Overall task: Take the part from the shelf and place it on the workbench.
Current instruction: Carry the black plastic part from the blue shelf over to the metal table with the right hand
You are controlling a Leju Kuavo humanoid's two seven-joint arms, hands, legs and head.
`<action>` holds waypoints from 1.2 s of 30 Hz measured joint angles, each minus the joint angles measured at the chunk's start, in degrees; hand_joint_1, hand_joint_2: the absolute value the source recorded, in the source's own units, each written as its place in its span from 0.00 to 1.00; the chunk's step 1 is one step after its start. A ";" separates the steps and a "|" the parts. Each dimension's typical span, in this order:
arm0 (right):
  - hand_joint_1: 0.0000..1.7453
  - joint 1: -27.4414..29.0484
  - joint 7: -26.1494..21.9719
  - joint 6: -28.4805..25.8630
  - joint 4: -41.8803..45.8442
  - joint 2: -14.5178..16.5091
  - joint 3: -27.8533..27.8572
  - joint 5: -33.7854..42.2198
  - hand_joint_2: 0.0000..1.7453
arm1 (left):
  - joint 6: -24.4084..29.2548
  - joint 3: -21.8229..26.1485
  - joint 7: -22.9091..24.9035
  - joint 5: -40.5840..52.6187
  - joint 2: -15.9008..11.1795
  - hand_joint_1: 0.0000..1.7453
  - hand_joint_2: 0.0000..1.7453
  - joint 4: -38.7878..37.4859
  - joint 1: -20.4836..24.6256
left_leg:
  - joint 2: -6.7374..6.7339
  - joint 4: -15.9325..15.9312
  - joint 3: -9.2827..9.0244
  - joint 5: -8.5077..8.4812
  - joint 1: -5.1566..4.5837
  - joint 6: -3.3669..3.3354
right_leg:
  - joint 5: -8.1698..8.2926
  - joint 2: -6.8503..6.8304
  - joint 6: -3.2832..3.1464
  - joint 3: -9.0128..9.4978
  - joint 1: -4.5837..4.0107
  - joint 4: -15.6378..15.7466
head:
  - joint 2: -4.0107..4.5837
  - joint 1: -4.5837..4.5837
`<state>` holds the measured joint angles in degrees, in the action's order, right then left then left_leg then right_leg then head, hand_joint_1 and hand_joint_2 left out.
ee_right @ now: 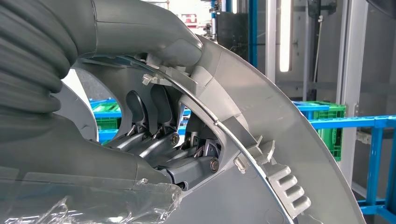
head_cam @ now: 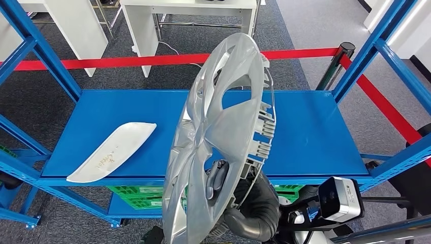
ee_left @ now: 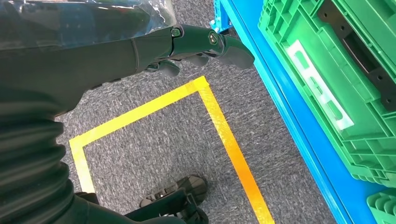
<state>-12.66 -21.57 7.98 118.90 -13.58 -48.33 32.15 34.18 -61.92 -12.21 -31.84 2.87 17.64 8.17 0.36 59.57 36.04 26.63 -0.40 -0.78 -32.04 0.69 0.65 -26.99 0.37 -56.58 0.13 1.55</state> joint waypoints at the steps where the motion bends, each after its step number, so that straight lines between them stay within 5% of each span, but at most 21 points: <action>1: 1.00 0.00 0.03 -0.09 0.00 -0.02 -0.04 0.00 1.00 | -0.01 0.00 0.01 -0.02 -0.02 0.00 1.00 -0.01 0.00 | 0.00 0.00 0.00 0.04 -0.10 -0.09 | -0.01 0.01 0.11 0.01 0.10 0.06 | 0.00 -0.01; 5: 1.00 -0.20 0.26 -0.44 0.09 -0.13 -0.13 -0.15 1.00 | -0.02 0.01 0.01 -0.15 -0.05 0.00 1.00 0.02 0.09 | -0.13 -1.02 -0.43 -0.21 0.41 -0.74 | -1.47 -0.15 0.76 -0.73 0.16 -1.82 | 0.00 0.14; 8: 1.00 -0.44 0.64 -0.65 0.14 -0.30 -0.17 -0.62 1.00 | -0.03 0.01 0.02 -0.26 -0.05 0.00 1.00 0.01 0.12 | -0.19 -1.24 -0.57 -0.17 0.69 -0.92 | -6.03 -0.31 1.20 -6.58 0.38 -12.56 | 0.00 0.42; 10: 1.00 -0.42 0.97 -0.84 0.13 -0.41 -0.21 -0.80 1.00 | -0.03 0.01 0.03 -0.34 -0.05 0.00 1.00 0.01 0.05 | -0.17 -1.14 -0.63 -0.02 0.82 -0.78 | -5.96 -0.33 1.41 -9.73 0.58 -16.81 | 0.00 0.43; 11: 1.00 -0.43 1.07 -0.90 0.13 -0.45 -0.22 -0.84 1.00 | -0.04 0.01 0.04 -0.38 -0.05 0.00 1.00 0.01 0.02 | -0.14 -1.01 -0.70 0.11 0.93 -0.60 | -4.19 -0.34 1.48 -9.84 0.67 -15.71 | 0.00 0.45; 13: 1.00 -0.49 1.11 -0.96 0.13 -0.50 -0.23 -0.88 1.00 | -0.04 0.01 0.05 -0.39 -0.07 0.00 1.00 0.01 0.02 | -0.06 -0.57 -0.84 0.55 1.21 0.03 | 0.67 -0.40 1.61 -7.70 0.82 -8.79 | 0.00 0.46; 15: 1.00 -0.55 1.15 -1.08 0.14 -0.54 -0.26 -0.91 1.00 | -0.04 0.02 0.06 -0.40 -0.08 0.00 1.00 0.00 0.04 | -0.03 -0.03 -0.67 0.84 1.21 0.86 | 3.11 -0.37 1.23 -6.05 0.73 -3.55 | 0.00 0.50; 20: 1.00 -0.61 1.29 -1.51 0.13 -0.72 -0.37 -0.92 1.00 | -0.06 0.00 0.14 -0.44 -0.05 0.00 1.00 -0.01 0.03 | -0.14 1.08 -0.01 1.82 1.21 2.35 | 3.61 -0.35 -0.88 -6.24 0.65 -2.71 | 0.00 0.27; 23: 1.00 -0.69 1.38 -1.68 0.13 -0.73 -0.46 -0.92 1.00 | -0.06 0.00 0.13 -0.52 -0.06 0.00 1.00 -0.01 0.00 | -0.16 10.13 3.44 7.03 1.23 2.81 | 3.80 -0.52 -1.64 -6.19 0.63 -2.55 | 0.00 -0.03; 25: 1.00 -0.67 1.51 -1.78 0.12 -0.75 -0.57 -0.92 1.00 | -0.06 0.00 0.14 -0.55 -0.07 0.00 1.00 -0.01 -0.05 | -0.16 14.84 5.12 8.34 1.22 2.79 | 3.79 -0.50 -1.77 -6.20 0.48 -2.63 | 0.00 -0.06; 26: 1.00 -0.67 1.57 -1.80 0.12 -0.76 -0.61 -0.92 1.00 | -0.06 0.00 0.14 -0.55 -0.08 0.00 1.00 -0.01 -0.05 | -0.16 14.23 4.64 7.41 1.22 2.68 | 3.77 -0.44 -1.77 -6.18 0.43 -2.68 | 0.00 -0.05; 29: 1.00 -0.69 1.69 -1.90 0.13 -0.78 -0.65 -0.92 1.00 | -0.06 0.00 0.13 -0.56 -0.09 0.00 1.00 -0.01 0.01 | -0.11 4.36 -0.28 2.46 1.08 2.00 | 3.65 -0.19 -1.51 -6.13 0.28 -2.86 | 0.00 -0.05; 31: 1.00 -0.71 1.74 -1.99 0.13 -0.79 -0.64 -0.92 1.00 | -0.07 0.01 0.12 -0.57 -0.10 0.00 1.00 -0.01 0.05 | -0.04 0.54 -1.93 1.90 0.83 1.57 | 3.74 -0.11 -0.98 -6.46 0.17 -2.98 | 0.00 -0.02; 34: 1.00 -0.70 1.80 -2.15 0.13 -0.83 -0.66 -0.91 1.00 | -0.08 0.02 0.12 -0.58 -0.14 0.00 1.00 -0.01 0.00 | -0.02 -0.23 -1.89 1.88 0.78 0.78 | 3.80 -0.17 0.05 -6.80 0.22 -2.96 | 0.00 0.02; 36: 1.00 -0.74 1.83 -2.27 0.13 -0.89 -0.66 -0.90 1.00 | -0.09 0.02 0.12 -0.58 -0.09 0.00 1.00 0.00 0.08 | -0.12 -0.66 -1.90 1.48 1.02 0.09 | 1.77 -0.29 0.61 -7.74 0.25 -5.43 | 0.00 0.29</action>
<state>-13.40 -19.75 5.72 119.03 -14.47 -48.98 31.26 34.09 -61.90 -12.09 -32.42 2.78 17.64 8.25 0.24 58.91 34.14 28.11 0.61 -0.69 -30.27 0.41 1.26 -34.73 0.62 -62.00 0.13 1.84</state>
